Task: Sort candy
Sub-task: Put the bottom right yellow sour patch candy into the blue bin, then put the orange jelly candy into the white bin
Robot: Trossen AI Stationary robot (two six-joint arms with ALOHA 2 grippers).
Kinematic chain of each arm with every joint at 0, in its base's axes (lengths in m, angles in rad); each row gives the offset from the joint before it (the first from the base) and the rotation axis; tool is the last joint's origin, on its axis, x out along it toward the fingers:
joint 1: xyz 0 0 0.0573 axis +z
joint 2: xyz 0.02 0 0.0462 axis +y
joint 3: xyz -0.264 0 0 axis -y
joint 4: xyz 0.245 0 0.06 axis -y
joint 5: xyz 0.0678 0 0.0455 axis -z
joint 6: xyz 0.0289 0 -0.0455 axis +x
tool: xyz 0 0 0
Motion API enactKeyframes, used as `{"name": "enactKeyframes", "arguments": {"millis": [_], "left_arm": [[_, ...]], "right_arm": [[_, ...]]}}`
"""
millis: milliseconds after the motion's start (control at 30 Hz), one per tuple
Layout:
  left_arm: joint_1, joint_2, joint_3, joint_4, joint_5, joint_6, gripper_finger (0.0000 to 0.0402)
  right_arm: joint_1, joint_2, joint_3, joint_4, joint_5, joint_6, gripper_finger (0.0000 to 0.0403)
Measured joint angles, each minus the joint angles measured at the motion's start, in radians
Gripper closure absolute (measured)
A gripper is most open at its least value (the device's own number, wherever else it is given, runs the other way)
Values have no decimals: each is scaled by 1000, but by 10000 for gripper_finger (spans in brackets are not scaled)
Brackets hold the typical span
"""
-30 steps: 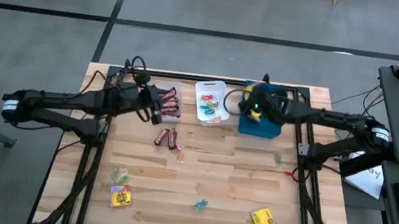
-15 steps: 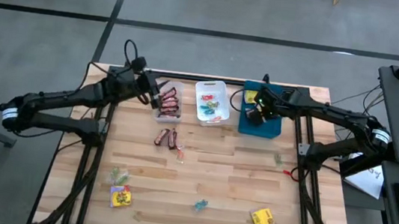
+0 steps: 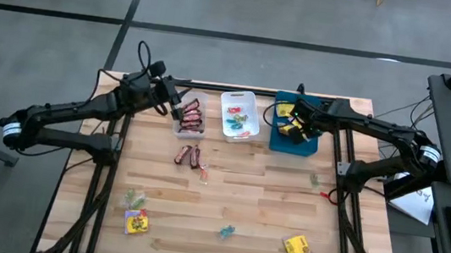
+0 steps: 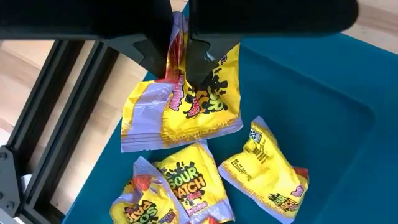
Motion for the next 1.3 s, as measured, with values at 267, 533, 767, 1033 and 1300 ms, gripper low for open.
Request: {"name": "enactKeyframes", "arguments": {"millis": [267,533,767,1033,1300], "left_arm": [[0,0,0,-17,0,-80,325],[-1,0,0,-73,0,-195,325],[-16,0,0,-167,58,-340,325],[-147,24,-2,-281,296,-514,325],[-314,96,-2,-381,260,-711,325]], "right_arm": [[0,0,-1,49,73,-7,334],[0,-1,-1,76,74,-58,240],[1,-10,-1,135,73,-80,209],[35,-19,-1,249,70,-106,211],[121,-19,-2,319,69,-112,214]]}}
